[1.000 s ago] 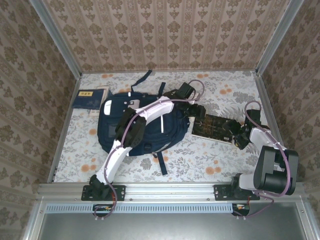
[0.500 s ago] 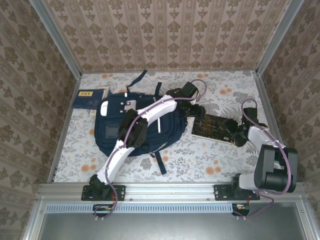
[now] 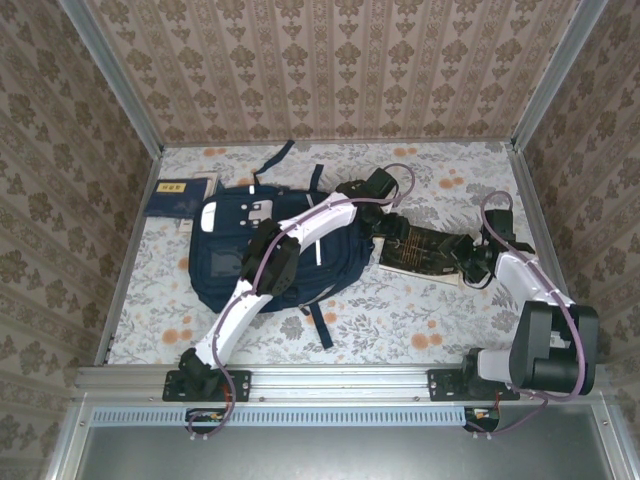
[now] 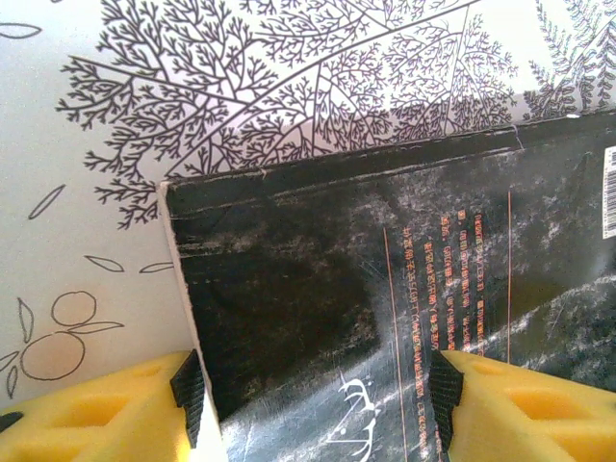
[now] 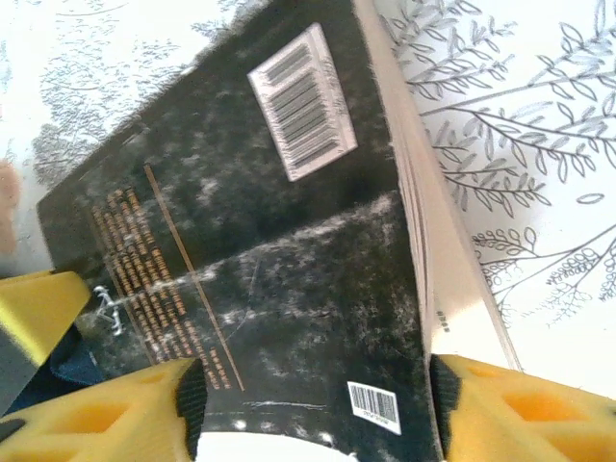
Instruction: Pack the student bag
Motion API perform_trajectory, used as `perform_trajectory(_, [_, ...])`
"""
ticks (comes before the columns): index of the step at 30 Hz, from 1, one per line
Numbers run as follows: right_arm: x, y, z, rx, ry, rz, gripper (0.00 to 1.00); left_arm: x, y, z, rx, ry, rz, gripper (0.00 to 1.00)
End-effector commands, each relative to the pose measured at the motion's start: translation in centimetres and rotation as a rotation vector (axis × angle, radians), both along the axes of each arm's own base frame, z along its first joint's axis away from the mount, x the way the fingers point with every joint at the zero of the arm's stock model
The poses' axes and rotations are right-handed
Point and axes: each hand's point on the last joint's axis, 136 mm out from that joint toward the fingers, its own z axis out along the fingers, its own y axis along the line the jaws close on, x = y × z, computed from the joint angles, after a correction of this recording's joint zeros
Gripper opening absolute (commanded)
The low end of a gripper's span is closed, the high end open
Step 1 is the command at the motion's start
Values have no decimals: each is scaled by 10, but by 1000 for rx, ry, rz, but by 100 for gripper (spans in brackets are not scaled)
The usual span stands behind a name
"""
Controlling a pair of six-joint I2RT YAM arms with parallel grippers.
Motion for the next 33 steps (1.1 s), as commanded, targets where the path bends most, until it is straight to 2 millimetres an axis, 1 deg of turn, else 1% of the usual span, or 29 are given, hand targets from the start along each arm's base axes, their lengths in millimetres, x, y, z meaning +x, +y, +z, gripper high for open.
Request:
perform_trajectory(1, [15,18,25,76,-92,37,50,-27,-5,-15,19,78,-65,65])
perform_trajectory(2, [14,17,24,75,-90,35,43,-28,-5,-14,15,79,-67,64])
perform_trajectory(3, [15,17,22,74,-87,34,39,-27,-5,-13,13,80,-66,64])
perform_trajectory(5, [14,17,15,79,-68,31,27,-27,-5,-9,5,82,-62,64])
perform_trajectory(7, [13,18,11,87,-62,28,18,-25,-5,-4,-14,90,-49,64])
perform_trajectory(9, [12,17,8,87,-55,21,8,-20,-2,3,-38,102,-28,64])
perform_trajectory(10, [13,17,10,87,-59,18,4,-18,0,7,-46,106,-18,64])
perform_trajectory(12, [11,16,14,79,-67,9,0,-10,9,19,-61,95,8,64])
perform_trajectory(15, [10,14,29,63,-104,5,0,2,22,46,-91,60,48,66])
perform_trajectory(17, [11,16,41,62,-146,24,0,11,32,66,-114,29,59,67])
perform_trajectory(18, [11,17,45,63,-160,30,0,14,36,73,-123,19,60,68])
perform_trajectory(21, [14,25,66,102,-244,47,0,20,44,96,-171,-4,39,69])
perform_trajectory(24, [20,36,92,168,-339,69,0,21,48,113,-211,-35,-15,70])
perform_trajectory(27, [22,46,119,202,-436,125,0,20,50,132,-274,-81,-108,71])
perform_trajectory(28, [22,49,128,200,-467,151,0,17,51,140,-311,-90,-157,72])
perform_trajectory(31, [20,64,148,206,-548,243,0,16,60,164,-406,-150,-264,72])
perform_trajectory(33, [18,78,159,224,-593,304,0,22,69,175,-454,-183,-304,71])
